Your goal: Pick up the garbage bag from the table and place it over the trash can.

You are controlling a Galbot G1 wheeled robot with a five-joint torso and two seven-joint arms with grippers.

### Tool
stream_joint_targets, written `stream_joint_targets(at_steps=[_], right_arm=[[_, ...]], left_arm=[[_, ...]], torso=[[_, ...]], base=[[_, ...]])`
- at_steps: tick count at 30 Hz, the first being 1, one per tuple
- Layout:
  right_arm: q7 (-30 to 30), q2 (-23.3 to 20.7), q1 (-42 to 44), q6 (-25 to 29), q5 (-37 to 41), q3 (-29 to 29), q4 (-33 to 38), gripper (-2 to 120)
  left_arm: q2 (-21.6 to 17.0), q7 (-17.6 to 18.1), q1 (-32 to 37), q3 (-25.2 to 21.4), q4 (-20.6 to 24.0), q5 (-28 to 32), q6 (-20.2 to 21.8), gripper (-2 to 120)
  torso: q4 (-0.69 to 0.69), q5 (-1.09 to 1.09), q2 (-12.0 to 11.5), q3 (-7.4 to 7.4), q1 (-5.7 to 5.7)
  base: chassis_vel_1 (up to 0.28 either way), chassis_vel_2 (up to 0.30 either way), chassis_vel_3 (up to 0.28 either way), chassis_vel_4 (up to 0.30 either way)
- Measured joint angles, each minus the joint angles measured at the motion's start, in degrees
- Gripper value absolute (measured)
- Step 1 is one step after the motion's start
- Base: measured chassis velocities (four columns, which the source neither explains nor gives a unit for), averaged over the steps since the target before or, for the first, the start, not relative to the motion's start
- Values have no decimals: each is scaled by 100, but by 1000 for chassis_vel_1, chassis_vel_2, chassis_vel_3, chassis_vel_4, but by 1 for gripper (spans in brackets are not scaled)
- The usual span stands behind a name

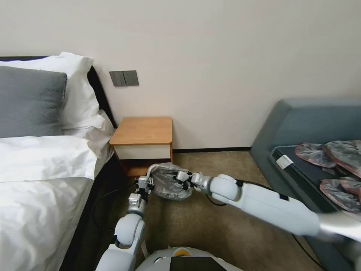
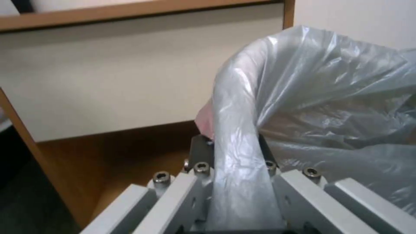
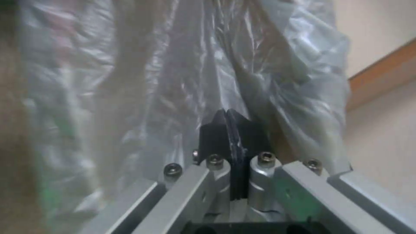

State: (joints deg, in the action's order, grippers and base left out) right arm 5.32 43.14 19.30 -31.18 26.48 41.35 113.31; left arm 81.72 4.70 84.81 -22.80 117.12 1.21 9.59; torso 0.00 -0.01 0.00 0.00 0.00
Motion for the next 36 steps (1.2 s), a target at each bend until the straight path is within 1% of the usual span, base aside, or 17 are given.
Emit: stream_joint_targets(at_steps=[2,4,6,7,8,9,10,13,21,23,26,27,30,31,32,35,36], right_arm=[[0,112,-191,-12,-4,172,-158,0],[0,317,-437,-39,-7,458,-385,0],[0,398,-502,-45,-12,545,-459,0],[0,565,-619,-50,-33,706,-635,0],[13,829,-750,-51,-96,897,-942,0],[13,829,-750,-51,-96,897,-942,0],[40,1102,-841,-35,-193,1072,-1315,0],[83,1437,-877,29,-374,1265,-1788,0],[193,1728,-838,165,-716,1342,-2195,0],[205,1723,-818,192,-745,1294,-2188,0],[208,1557,-694,220,-774,1028,-1845,0],[208,1557,-694,220,-774,1028,-1845,0],[237,1215,-393,247,-789,538,-1169,0],[237,1215,-393,247,-789,538,-1169,0],[248,987,-158,249,-784,261,-795,0],[320,448,574,296,-768,-520,-222,0],[320,448,574,296,-768,-520,-222,0]], left_arm=[[4,-10,19,-1,8,-59,-27,3],[20,-16,50,-1,22,-137,-62,3],[26,-19,62,0,29,-163,-73,3],[38,-21,91,0,50,-227,-101,3],[53,-22,148,-2,94,-312,-138,3],[53,-22,148,-2,94,-312,-138,3],[88,-10,204,-16,148,-361,-154,3],[128,10,255,-18,216,-373,-151,3],[172,97,329,3,311,-283,-12,3],[183,111,334,5,313,-262,9,3],[208,198,332,-10,290,-163,80,3],[208,198,332,-10,290,-163,80,3],[237,317,287,-60,247,78,193,3],[237,317,287,-60,247,78,193,3],[250,393,239,-81,221,201,262,3],[252,734,170,-97,210,600,313,3],[252,734,170,-97,210,600,313,3]], torso=[[0,0,0,0,0],[0,-1,0,0,0],[0,0,0,0,0],[0,0,0,0,0],[-1,1,0,0,0],[-1,1,0,0,0],[0,-1,0,0,0],[0,0,0,0,0],[0,0,0,0,0],[0,0,0,0,0],[0,1,0,0,0],[0,1,0,0,0],[1,1,0,0,0],[1,1,0,0,0],[0,1,0,0,0],[-2,1,0,-1,0],[-2,1,0,-1,0]], base=[[0,0,0,0],[0,0,0,0],[0,0,0,0],[0,0,0,0],[0,0,0,0],[0,0,0,0],[0,0,0,0],[0,0,0,0],[0,0,0,0],[0,0,0,0],[0,0,0,0],[0,0,0,0],[0,0,0,0],[0,0,0,0],[0,0,0,0],[0,0,0,0],[0,0,0,0]])
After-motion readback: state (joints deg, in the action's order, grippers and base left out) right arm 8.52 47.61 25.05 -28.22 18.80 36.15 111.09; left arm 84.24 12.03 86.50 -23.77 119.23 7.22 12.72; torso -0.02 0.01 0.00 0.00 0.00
